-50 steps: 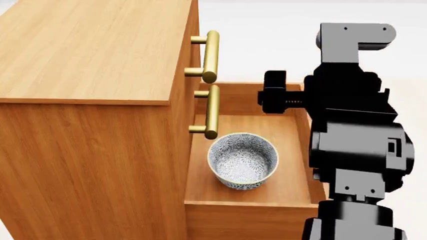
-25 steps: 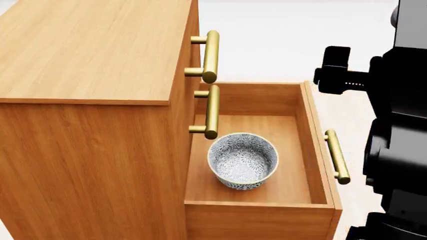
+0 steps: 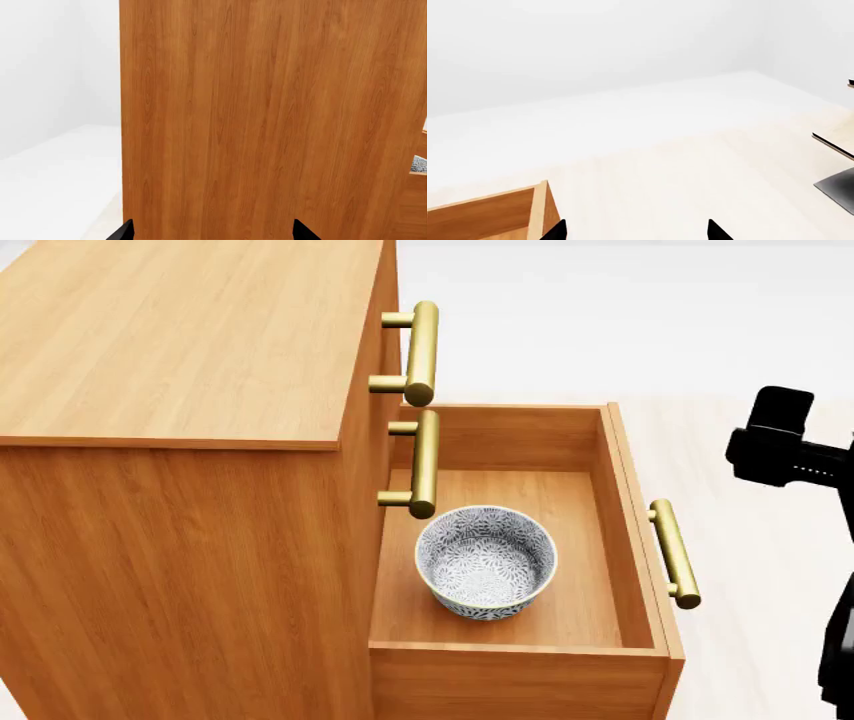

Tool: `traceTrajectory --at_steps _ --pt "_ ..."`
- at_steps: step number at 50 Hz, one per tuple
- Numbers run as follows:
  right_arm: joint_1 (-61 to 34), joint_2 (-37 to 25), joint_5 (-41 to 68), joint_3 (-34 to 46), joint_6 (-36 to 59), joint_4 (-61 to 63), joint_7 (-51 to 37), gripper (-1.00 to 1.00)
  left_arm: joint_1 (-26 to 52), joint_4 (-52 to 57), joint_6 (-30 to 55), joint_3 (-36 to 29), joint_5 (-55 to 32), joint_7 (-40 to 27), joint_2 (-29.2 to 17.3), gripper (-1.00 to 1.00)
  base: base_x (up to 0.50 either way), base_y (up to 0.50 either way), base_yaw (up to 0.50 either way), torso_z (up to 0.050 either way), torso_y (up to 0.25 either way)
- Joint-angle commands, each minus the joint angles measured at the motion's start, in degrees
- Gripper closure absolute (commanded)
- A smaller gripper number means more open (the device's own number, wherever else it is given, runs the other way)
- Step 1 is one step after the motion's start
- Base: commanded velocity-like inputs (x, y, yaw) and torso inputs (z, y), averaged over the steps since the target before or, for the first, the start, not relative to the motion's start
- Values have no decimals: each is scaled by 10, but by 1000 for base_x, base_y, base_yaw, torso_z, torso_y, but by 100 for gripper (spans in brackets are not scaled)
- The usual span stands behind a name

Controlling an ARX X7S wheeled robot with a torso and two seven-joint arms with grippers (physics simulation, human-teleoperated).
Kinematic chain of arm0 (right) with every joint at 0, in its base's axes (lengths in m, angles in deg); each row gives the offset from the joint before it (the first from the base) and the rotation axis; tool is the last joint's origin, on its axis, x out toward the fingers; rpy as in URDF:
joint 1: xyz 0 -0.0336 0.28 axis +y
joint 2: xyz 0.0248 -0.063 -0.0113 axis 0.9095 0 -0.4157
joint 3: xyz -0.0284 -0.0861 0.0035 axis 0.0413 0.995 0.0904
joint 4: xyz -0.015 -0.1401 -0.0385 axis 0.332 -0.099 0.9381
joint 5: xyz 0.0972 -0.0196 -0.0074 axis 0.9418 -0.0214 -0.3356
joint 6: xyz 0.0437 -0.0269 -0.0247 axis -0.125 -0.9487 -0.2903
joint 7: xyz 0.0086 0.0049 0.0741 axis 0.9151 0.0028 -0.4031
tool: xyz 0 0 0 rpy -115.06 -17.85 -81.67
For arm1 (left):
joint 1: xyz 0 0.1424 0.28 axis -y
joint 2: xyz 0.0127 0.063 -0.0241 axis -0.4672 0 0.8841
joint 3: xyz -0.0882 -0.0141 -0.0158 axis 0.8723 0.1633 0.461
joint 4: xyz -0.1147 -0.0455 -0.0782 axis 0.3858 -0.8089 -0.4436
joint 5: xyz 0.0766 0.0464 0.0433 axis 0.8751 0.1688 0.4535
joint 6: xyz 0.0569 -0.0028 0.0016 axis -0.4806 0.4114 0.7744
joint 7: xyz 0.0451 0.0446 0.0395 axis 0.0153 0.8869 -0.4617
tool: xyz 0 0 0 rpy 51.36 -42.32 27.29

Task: Put the bowl in the bottom drawer of the cabinet and close it.

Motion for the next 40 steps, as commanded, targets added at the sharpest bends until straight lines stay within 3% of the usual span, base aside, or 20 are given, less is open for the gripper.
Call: traceTrajectory --at_steps 1,40 --pt "59 -8 4 -25 3 40 7 -100 0 1 0 0 0 -1 -1 -100 0 0 0 0 0" --pt "195 8 16 -67 -53 46 6 -100 0 3 1 -3 2 -6 -3 -100 0 0 0 0 0"
